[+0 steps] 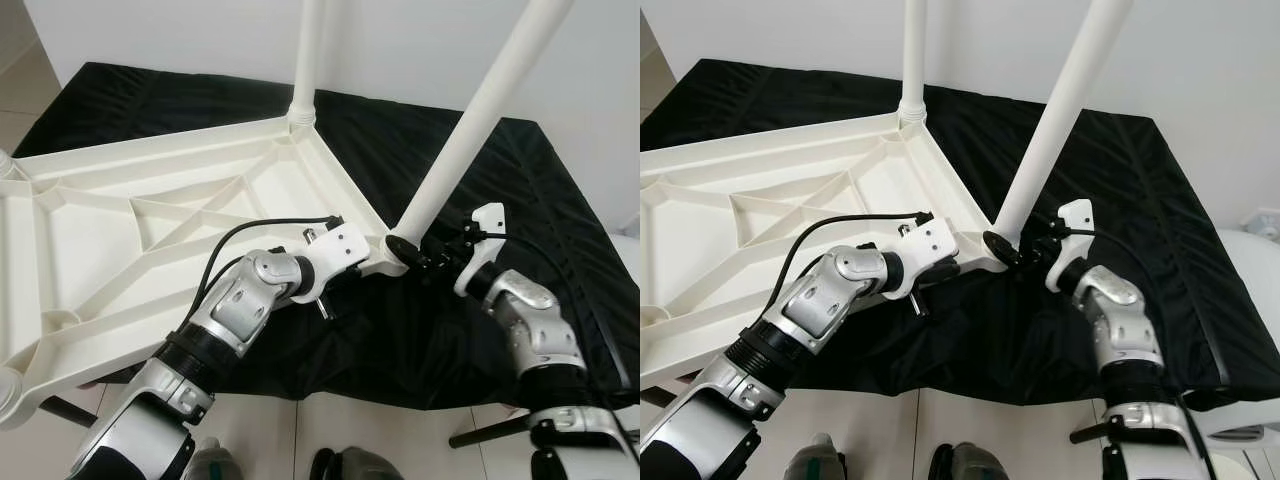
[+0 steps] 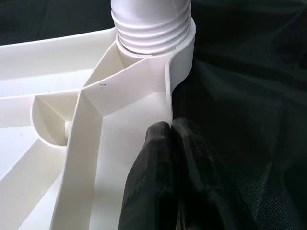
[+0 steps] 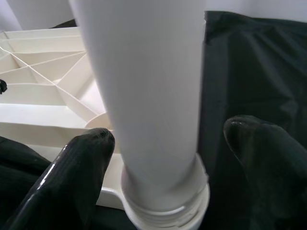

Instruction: Building children table

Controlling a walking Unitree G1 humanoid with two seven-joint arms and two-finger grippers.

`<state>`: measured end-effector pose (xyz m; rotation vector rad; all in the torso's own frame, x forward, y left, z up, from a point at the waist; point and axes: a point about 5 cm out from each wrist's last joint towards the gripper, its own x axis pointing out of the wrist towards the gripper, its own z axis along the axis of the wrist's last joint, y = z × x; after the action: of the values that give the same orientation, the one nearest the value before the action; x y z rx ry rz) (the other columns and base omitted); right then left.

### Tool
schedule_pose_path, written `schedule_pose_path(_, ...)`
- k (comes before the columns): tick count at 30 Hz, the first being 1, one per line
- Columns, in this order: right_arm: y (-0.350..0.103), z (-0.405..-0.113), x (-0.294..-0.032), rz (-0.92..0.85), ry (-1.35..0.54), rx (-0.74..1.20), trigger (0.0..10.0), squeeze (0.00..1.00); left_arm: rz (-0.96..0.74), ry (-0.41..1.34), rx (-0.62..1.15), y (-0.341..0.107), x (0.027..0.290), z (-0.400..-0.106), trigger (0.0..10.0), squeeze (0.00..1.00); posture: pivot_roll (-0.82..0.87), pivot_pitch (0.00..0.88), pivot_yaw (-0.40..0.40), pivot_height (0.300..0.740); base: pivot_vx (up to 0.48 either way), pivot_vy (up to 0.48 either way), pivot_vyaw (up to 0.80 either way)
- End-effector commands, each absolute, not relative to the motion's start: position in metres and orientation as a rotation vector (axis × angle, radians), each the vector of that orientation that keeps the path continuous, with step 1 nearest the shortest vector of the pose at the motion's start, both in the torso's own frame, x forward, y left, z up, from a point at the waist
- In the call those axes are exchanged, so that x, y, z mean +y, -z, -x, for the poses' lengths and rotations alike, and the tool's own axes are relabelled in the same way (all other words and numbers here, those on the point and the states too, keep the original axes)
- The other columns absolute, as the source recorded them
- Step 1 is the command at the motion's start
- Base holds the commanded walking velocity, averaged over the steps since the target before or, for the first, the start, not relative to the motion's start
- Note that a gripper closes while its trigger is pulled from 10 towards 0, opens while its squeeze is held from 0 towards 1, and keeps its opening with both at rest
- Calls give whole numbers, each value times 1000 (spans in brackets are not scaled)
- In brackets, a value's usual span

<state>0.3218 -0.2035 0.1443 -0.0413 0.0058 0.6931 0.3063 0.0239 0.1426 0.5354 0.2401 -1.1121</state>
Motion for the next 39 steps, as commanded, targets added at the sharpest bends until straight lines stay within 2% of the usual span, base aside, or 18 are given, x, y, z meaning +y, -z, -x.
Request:
schedule_pose_path(1,-145,-324,-210,31,-700,6,10000,0,-535,1178,235,-143,18,-302,10000,0,59,0,-108,740,0,0,0)
schedule_pose_path(8,-154,-337,-212,59,-752,-7,10000,0,-539,1173,237,-145,20,-303,10000,0,59,3,-99,740,0,0,0)
schedule_pose_path(9,-154,-338,-212,62,-759,-5,9490,0,-539,1173,237,-145,20,-304,10000,0,58,6,-95,740,0,0,0)
schedule_pose_path(10,-155,-340,-211,70,-764,-6,4588,0,-539,1172,236,-146,20,-304,10000,0,58,8,-96,740,0,0,0)
schedule_pose_path(11,-155,-342,-211,72,-768,-5,3451,0,-539,1171,236,-146,20,-304,10000,0,58,8,-96,740,0,0,0)
schedule_pose_path(12,-154,-342,-211,70,-775,3,0,0,-539,1171,236,-146,20,-305,10000,0,59,9,-96,740,0,0,0)
schedule_pose_path(15,-150,-342,-209,79,-805,26,0,0,-539,1167,234,-147,20,-306,10000,0,61,13,-100,740,0,0,0)
schedule_pose_path(16,-148,-342,-208,84,-811,34,549,0,-539,1165,233,-148,21,-306,10000,0,61,15,-100,740,0,0,0)
schedule_pose_path(17,-148,-342,-208,84,-811,34,549,0,-539,1165,233,-148,21,-306,10000,0,61,15,-100,740,0,0,0)
schedule_pose_path(18,-146,-341,-207,94,-819,44,10000,0,-538,1162,232,-148,21,-307,10000,0,59,17,-102,740,0,0,0)
schedule_pose_path(27,-145,-339,-206,66,-801,39,10000,0,-529,1161,229,-149,19,-306,10000,0,55,22,-104,740,0,0,0)
schedule_pose_path(39,-151,-336,-182,-2,-687,-65,10000,0,-523,1166,238,-146,19,-304,10000,0,46,33,-100,740,0,0,0)
